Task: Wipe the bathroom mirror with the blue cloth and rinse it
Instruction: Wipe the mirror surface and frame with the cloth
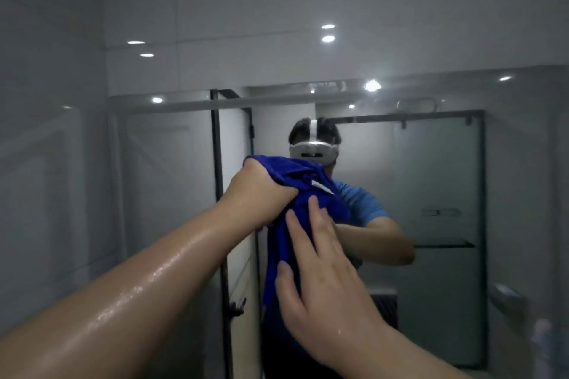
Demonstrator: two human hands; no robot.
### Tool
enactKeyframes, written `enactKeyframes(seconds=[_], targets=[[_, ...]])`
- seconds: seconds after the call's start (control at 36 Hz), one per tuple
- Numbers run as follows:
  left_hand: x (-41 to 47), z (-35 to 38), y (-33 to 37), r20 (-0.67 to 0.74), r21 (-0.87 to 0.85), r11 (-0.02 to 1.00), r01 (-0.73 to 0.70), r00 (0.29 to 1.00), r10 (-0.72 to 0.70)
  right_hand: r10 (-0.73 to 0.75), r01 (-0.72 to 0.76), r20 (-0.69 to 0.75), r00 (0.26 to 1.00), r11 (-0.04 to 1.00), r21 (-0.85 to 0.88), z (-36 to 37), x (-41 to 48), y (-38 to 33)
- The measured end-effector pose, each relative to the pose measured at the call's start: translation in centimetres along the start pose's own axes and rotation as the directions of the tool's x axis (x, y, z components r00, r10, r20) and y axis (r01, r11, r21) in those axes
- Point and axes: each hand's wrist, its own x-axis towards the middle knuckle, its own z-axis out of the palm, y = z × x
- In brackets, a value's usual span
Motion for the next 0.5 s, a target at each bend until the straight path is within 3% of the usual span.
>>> enactKeyframes(seconds=[0.08, 0.17, 0.25, 0.33, 0.5], targets=[[-0.1, 0.6, 0.6, 0.144, -0.222, 0.961, 0.165, 0.98, -0.135, 0.067, -0.068, -0.021, 0.998, 0.997, -0.047, 0.9, 1.7, -0.2], [-0.6, 0.7, 1.5, 0.072, -0.014, 0.997, 0.072, 0.995, -0.071, 0.07, -0.082, -0.084, 0.994, 0.987, -0.139, 2.1, 3.1, 0.8], [-0.6, -0.5, 1.1, 0.055, 0.02, 0.999, 0.03, 0.998, -0.031, -0.008, -0.014, -0.111, 0.994, 0.98, -0.2, 1.7, 4.3, 3.3], [0.4, -2.8, -0.4, -0.1, 0.153, 0.977, -0.146, 0.982, 0.162, -0.034, -0.012, -0.206, 0.978, 0.976, -0.218, -0.6, 6.7, 6.0], [2.4, -6.5, -2.9, -0.446, -0.007, 0.948, -0.318, 0.85, 0.282, -0.007, -0.087, -0.484, 0.875, 0.981, -0.172, -5.9, 13.8, 5.8]])
